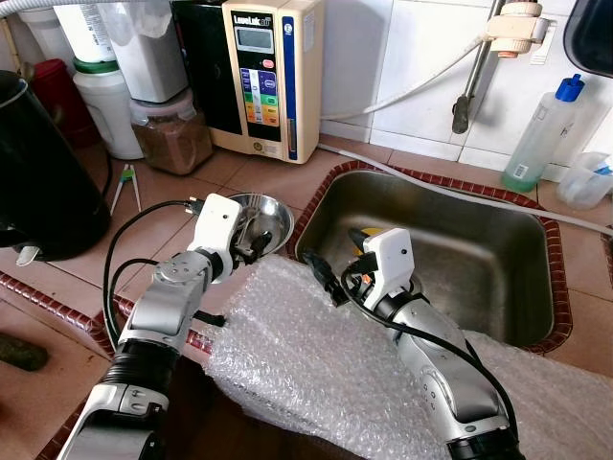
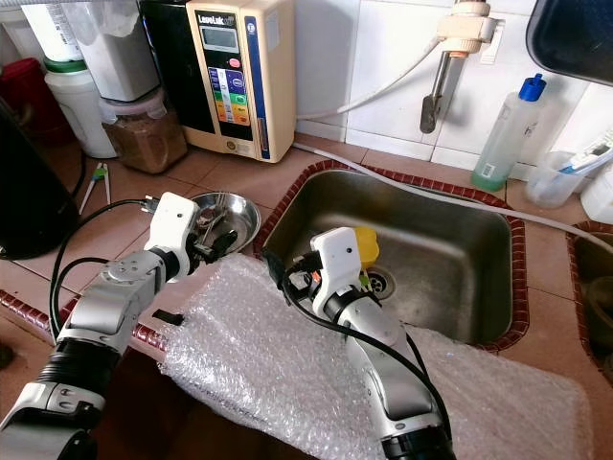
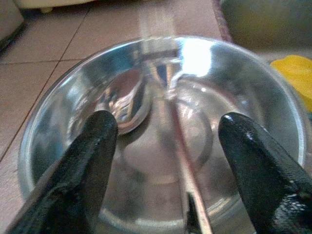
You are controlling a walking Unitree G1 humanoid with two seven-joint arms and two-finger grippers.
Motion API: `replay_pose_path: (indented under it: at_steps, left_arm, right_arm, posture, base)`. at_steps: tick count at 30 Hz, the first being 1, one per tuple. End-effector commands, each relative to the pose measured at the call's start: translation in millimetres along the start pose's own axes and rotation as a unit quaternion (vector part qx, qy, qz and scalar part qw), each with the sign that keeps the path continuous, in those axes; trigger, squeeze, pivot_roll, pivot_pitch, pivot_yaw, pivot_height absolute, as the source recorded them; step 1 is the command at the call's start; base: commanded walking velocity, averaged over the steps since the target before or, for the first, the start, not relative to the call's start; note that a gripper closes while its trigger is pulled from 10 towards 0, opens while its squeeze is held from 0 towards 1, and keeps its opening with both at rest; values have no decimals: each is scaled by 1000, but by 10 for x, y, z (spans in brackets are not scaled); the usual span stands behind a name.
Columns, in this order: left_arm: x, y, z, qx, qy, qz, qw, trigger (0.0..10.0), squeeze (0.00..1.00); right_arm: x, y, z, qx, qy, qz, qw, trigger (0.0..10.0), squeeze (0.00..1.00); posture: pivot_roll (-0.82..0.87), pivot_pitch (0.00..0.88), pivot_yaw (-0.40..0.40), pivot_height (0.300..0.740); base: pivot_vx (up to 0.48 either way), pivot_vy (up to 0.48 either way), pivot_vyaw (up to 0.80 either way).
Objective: Kitchen organization
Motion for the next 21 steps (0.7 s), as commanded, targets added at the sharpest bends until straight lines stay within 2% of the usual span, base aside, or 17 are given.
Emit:
replay_pose_path:
  at_steps: [1,6,11,21]
  left_arm:
    - [-35,1,-69,-23,-9,-1,1000,0,0]
    - [-65,-12,-79,-33,-20,-7,999,0,0]
    - [-64,-29,-95,-45,-13,-21,999,0,0]
    - [-63,-41,-157,-60,-21,-18,998,0,0]
  right_arm:
    - [-12,-8,44,5,0,5,1000,10000,0]
    - [-4,-6,57,5,-3,6,1000,10000,0]
    - [-6,0,70,5,-7,11,1000,10000,0]
    - [-38,-1,71,5,-7,32,999,10000,0]
  posture:
    - [-62,0,60,740]
    - [-56,0,56,740]
    - [-56,0,56,740]
    - [-54,0,55,740]
  base:
    - [0,0,0]
    - [0,0,0]
    - [0,0,0]
    - [0,0,0]
Point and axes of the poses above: a point about 5 cm out from each wrist's last joint towards the gripper, its own y axis pointing out of the wrist towards the gripper, its own z axis along the axis of the wrist's last joint, x = y × z, the point moved 4 cm from there along y, pointing out of the wrist towards the gripper, and after that the axes turned 4 degrees about -y, right-handed, at the moved point
